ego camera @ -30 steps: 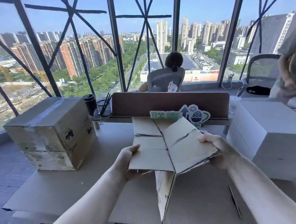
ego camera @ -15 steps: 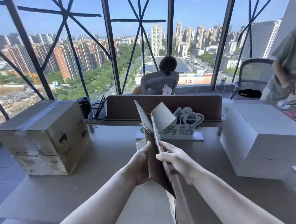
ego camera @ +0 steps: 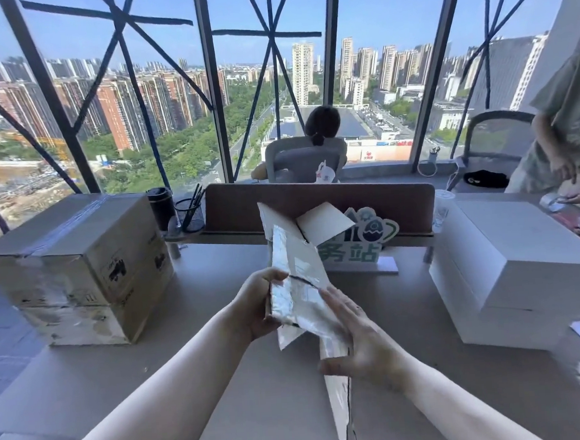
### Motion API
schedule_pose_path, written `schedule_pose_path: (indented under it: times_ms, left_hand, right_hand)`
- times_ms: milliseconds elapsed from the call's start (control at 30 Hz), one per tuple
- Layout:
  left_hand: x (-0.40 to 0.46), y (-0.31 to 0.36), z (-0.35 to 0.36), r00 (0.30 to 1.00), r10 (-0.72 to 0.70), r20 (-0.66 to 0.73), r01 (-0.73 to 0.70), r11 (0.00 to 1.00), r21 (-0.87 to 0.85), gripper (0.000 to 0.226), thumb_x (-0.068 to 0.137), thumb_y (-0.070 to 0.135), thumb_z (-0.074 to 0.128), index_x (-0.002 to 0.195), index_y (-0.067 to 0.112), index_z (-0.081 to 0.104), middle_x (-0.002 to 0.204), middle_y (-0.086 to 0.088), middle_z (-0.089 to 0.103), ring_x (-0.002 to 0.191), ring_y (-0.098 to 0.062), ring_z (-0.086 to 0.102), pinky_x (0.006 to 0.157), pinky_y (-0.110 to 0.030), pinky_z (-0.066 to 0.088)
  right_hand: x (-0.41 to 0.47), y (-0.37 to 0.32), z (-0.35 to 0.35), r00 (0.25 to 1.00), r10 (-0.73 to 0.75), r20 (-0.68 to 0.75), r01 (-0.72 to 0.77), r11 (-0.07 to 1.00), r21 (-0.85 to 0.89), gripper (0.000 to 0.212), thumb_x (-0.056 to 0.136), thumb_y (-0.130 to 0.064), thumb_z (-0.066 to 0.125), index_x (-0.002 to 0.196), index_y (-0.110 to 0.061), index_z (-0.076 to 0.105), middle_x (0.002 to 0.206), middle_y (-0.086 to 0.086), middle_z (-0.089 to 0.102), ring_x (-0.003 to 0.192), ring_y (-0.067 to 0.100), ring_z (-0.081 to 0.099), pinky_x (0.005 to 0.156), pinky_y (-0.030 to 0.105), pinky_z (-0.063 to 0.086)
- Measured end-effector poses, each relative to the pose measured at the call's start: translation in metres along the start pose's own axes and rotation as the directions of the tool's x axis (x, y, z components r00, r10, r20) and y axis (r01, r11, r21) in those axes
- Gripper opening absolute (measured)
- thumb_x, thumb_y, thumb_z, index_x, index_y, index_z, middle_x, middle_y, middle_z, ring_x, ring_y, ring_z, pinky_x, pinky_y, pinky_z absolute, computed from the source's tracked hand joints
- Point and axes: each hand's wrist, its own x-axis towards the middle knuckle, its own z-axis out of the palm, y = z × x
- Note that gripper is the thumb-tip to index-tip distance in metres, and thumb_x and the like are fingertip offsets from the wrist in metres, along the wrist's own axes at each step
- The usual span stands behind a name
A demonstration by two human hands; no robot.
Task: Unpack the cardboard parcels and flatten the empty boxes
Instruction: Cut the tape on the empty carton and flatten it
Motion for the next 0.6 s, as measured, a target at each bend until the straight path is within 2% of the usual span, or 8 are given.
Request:
schedule_pose_path:
  times_ms: [67,133,200,233,300,367,433,600]
  left_hand:
    - [-0.002,0.012,0.013,0.999,0.03,0.039,-0.03,1.0,-0.008,0.039,0.092,0.017,0.039,0.119,-0.003,0.058,0.104,-0.023,0.069,0.086,-0.034,0.07,0.078,-0.041,0.056]
    - [0.0,0.02,0.022,0.993,0.061,0.096,-0.059,0.998,-0.02,0.036,0.092,0.015,0.038,0.113,-0.003,0.061,0.097,-0.021,0.071,0.078,-0.033,0.072,0.068,-0.036,0.058]
    - [0.002,0.023,0.023,0.994,0.085,0.074,-0.082,0.995,-0.048,0.03,0.087,0.015,0.047,0.107,-0.001,0.061,0.088,-0.014,0.068,0.071,-0.03,0.069,0.058,-0.029,0.056]
    - [0.004,0.023,0.02,0.994,0.089,0.066,-0.085,0.994,-0.064,0.034,0.081,0.016,0.053,0.111,0.003,0.058,0.092,-0.012,0.064,0.074,-0.029,0.065,0.063,-0.031,0.055]
    - [0.008,0.02,0.009,0.996,0.068,0.052,-0.064,0.995,-0.072,0.043,0.073,0.017,0.056,0.115,0.007,0.057,0.1,-0.013,0.06,0.082,-0.031,0.062,0.072,-0.035,0.053]
    - [0.012,0.011,-0.011,0.998,0.052,-0.022,-0.053,0.998,-0.031,0.037,0.071,0.019,0.057,0.106,0.007,0.061,0.091,-0.011,0.063,0.072,-0.029,0.064,0.064,-0.032,0.053]
    - [0.011,-0.002,-0.033,0.993,0.018,-0.114,-0.019,1.0,-0.007,0.027,0.073,0.016,0.056,0.097,0.005,0.063,0.079,-0.012,0.063,0.062,-0.029,0.064,0.059,-0.031,0.053]
    - [0.003,-0.033,-0.088,0.949,-0.057,-0.311,0.081,0.995,0.065,0.019,0.083,0.008,0.047,0.079,-0.003,0.062,0.056,-0.015,0.063,0.043,-0.026,0.062,0.045,-0.025,0.053]
  right_hand:
    - [-0.002,0.008,0.001,0.981,-0.064,-0.185,0.05,0.996,-0.079,0.094,0.074,-0.05,0.072,0.148,-0.059,0.014,0.161,-0.025,0.009,0.146,-0.009,0.009,0.113,0.012,0.018]
    - [-0.001,0.011,-0.003,0.913,-0.167,-0.372,0.133,0.984,-0.116,0.079,0.084,-0.019,0.065,0.151,-0.042,0.03,0.159,-0.012,0.026,0.146,0.002,0.026,0.112,0.01,0.024]
    - [0.001,0.009,-0.011,0.875,-0.215,-0.434,0.143,0.971,-0.193,0.07,0.084,-0.002,0.058,0.149,-0.022,0.041,0.156,-0.004,0.035,0.145,0.007,0.031,0.113,0.013,0.027]
    - [0.001,0.007,-0.015,0.868,-0.24,-0.434,0.139,0.958,-0.252,0.067,0.084,-0.002,0.056,0.148,-0.018,0.043,0.155,-0.001,0.038,0.144,0.008,0.032,0.114,0.016,0.029]
    - [0.002,0.002,-0.017,0.868,-0.304,-0.392,0.148,0.913,-0.38,0.06,0.086,-0.009,0.054,0.145,-0.013,0.048,0.153,0.004,0.042,0.143,0.012,0.036,0.114,0.021,0.031]
    - [0.004,0.002,-0.008,0.888,-0.348,-0.302,0.186,0.87,-0.456,0.05,0.092,-0.019,0.049,0.14,-0.007,0.053,0.148,0.006,0.047,0.14,0.015,0.04,0.114,0.018,0.028]
    - [0.007,0.008,0.01,0.927,-0.328,-0.182,0.216,0.863,-0.457,0.049,0.095,-0.025,0.044,0.137,-0.003,0.055,0.146,0.009,0.049,0.138,0.019,0.042,0.115,0.017,0.026]
    - [0.017,0.031,0.072,0.969,-0.237,0.076,0.247,0.879,-0.408,0.06,0.092,-0.027,0.033,0.145,-0.003,0.045,0.153,0.013,0.039,0.145,0.024,0.034,0.12,0.031,0.024]
